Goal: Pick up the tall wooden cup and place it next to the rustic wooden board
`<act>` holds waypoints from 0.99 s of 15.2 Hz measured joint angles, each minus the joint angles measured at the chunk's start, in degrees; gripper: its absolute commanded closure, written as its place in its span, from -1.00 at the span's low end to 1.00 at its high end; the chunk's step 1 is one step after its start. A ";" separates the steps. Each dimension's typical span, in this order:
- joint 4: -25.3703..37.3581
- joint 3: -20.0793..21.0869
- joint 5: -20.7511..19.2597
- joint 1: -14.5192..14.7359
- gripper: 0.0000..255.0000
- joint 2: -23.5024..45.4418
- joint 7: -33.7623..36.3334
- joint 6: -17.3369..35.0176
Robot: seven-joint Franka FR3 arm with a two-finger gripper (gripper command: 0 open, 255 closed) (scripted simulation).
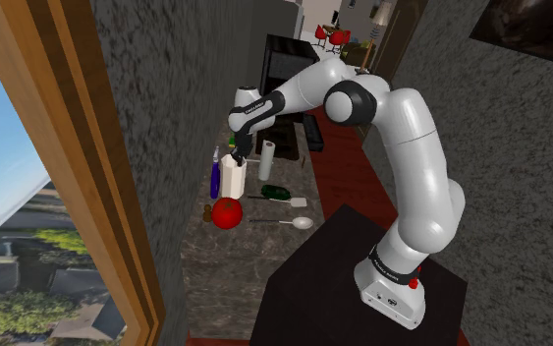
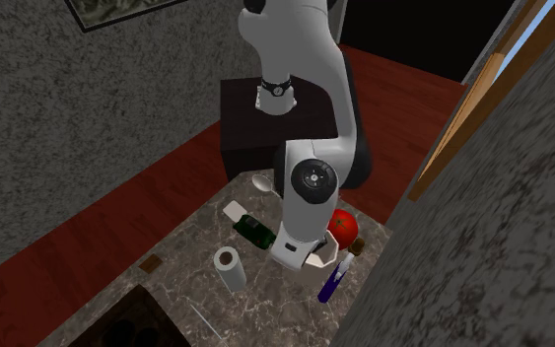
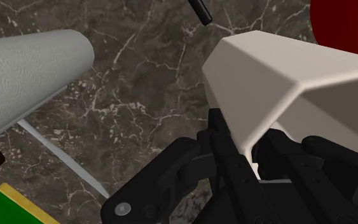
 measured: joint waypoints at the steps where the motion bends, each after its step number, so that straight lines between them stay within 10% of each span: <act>1: 0.10 -0.01 -0.03 0.09 1.00 -0.44 0.11 -0.54; 15: 0.07 -0.30 -0.37 0.16 1.00 -7.40 0.13 -7.46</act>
